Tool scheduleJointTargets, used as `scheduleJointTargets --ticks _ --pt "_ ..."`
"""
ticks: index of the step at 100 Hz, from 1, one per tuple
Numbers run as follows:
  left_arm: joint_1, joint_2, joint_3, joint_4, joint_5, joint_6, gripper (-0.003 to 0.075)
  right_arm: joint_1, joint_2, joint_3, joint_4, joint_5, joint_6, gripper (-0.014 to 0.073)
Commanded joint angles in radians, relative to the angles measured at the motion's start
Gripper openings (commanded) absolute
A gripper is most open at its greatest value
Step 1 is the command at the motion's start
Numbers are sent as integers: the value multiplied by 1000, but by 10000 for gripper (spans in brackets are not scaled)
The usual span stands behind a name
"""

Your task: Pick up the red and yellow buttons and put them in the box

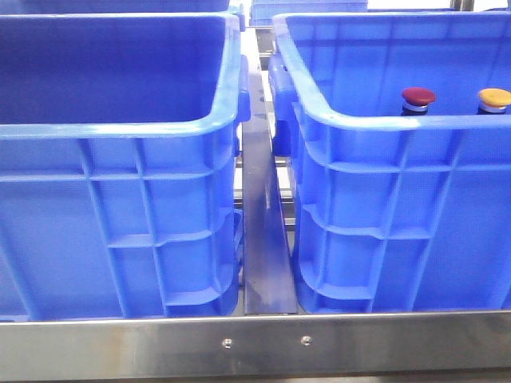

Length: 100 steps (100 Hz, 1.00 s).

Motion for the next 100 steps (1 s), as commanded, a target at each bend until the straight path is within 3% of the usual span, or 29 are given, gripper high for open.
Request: scheduleJointTargets --ticks 1,16,26,33,52,57,64,69,81,100 --pt "-7 -30 21 -8 -83 -8 -20 -1 13 -27 35 -28 -6 -70" --pt "-7 -30 21 -8 -83 -8 -20 -3 13 -21 14 -98 -6 -70" --pt "-7 -30 21 -8 -83 -8 -20 -5 13 -14 -148 -212 86 -70" --pt "-7 -30 21 -8 -83 -8 -20 -23 13 -9 -373 -253 305 -70" --pt "-7 -30 21 -8 -83 -8 -20 -43 -25 19 -1218 -267 1082 -70" --pt "-7 -30 21 -8 -83 -8 -20 -40 -57 51 -1391 -277 1294 -70" --pt "-7 -30 21 -8 -83 -8 -20 -39 -122 113 -1553 -319 1482 -70" --pt "-7 -30 21 -8 -83 -8 -20 -39 -173 162 -1586 -372 1541 -70" --pt "-7 -30 21 -8 -84 -8 -20 -28 -184 267 -1567 -493 1546 -70" --pt "-7 -30 21 -8 -84 -8 -20 -13 -192 263 -1556 -451 1506 -70"
